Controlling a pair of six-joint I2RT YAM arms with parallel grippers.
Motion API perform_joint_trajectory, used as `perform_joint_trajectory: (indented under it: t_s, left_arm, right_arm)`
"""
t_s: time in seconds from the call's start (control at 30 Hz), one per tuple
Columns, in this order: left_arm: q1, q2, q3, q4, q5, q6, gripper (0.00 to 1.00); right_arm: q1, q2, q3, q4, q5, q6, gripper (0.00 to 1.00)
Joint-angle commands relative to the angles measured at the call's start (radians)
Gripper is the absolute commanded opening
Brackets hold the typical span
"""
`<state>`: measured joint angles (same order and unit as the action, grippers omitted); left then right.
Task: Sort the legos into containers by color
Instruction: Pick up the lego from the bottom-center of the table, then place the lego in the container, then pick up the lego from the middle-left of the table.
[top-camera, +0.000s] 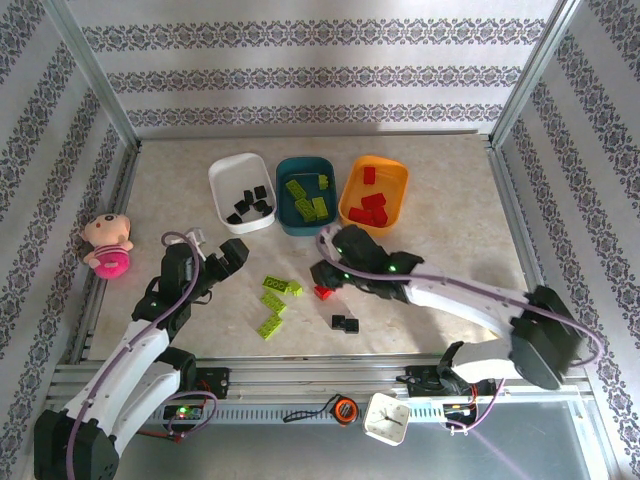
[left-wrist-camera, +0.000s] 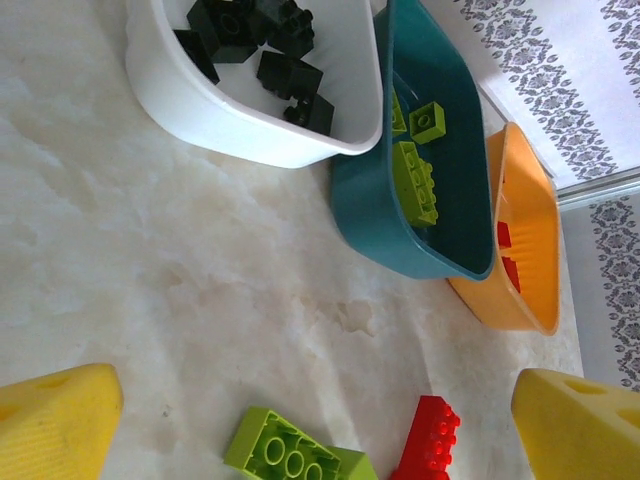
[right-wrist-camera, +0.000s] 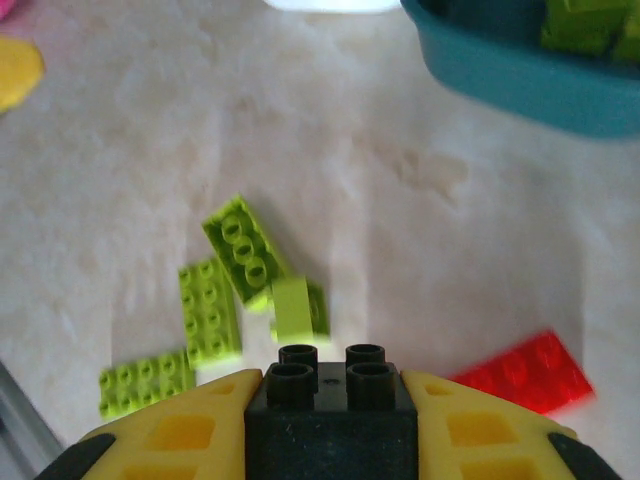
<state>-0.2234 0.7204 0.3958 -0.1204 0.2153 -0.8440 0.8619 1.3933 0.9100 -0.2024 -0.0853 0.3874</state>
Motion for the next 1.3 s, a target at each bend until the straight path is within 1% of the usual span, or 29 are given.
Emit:
perform_joint_trajectory:
  t_s: [0.0,0.17,0.33,0.5,0.6,0.7,0.73,0.83,0.9,0.97,1.03,1.1,1.17,1.27]
  left_arm:
    - [-0.010,-0.029,-0.025,-0.032,-0.014,-0.006,1.00]
    - [-0.010,-0.065,-0.040,-0.054,-0.005,-0.009,1.00]
    - [-0.010,-0.093,-0.047,-0.076,-0.003,-0.012,1.00]
    - [-0.008,-0.102,-0.053,-0.085,0.011,-0.015,1.00]
    - [-0.008,-0.105,-0.059,-0.087,0.017,-0.016,1.00]
    - [-0.008,-0.110,-0.064,-0.085,0.022,-0.016,1.00]
    - [-0.008,-0.110,-0.064,-0.084,0.023,-0.014,1.00]
    - [-0.008,-0.107,-0.057,-0.089,0.033,0.006,1.00]
    - [-0.007,-0.093,-0.037,-0.095,0.048,0.035,1.00]
    - [-0.009,-0.056,-0.004,-0.115,0.070,0.072,0.97]
    - [-0.012,0.013,0.036,-0.126,0.104,0.110,0.90]
    - [-0.028,0.092,0.065,-0.119,0.129,0.129,0.86]
    - [-0.078,0.166,0.093,-0.101,0.120,0.145,0.85]
    - [-0.208,0.271,0.157,-0.123,0.025,0.198,0.86]
  right_arm:
    - [-0.033,0.161,0.149,0.075,-0.068,-0.054,0.28]
    - [-0.066,0.432,0.466,0.078,-0.115,-0.070,0.29]
    - [-0.098,0.686,0.796,0.032,-0.144,-0.036,0.32]
    - [-0.118,0.875,1.055,-0.014,-0.175,-0.003,0.37]
    - [-0.125,0.962,1.194,-0.047,-0.202,0.018,0.45]
    - [-0.130,1.017,1.292,-0.074,-0.222,0.040,0.59]
    - [-0.133,1.022,1.308,-0.078,-0.223,0.045,0.62]
    - [-0.135,0.995,1.300,-0.074,-0.224,0.045,0.65]
    - [-0.135,0.947,1.242,-0.060,-0.217,0.035,0.66]
    - [-0.136,0.884,1.152,-0.033,-0.203,0.026,0.66]
    - [-0.139,0.807,1.039,0.000,-0.191,0.018,0.67]
    - [-0.144,0.729,0.909,0.049,-0.177,0.018,0.67]
    - [-0.154,0.653,0.784,0.096,-0.167,0.026,0.67]
    - [-0.180,0.542,0.606,0.154,-0.165,0.048,0.67]
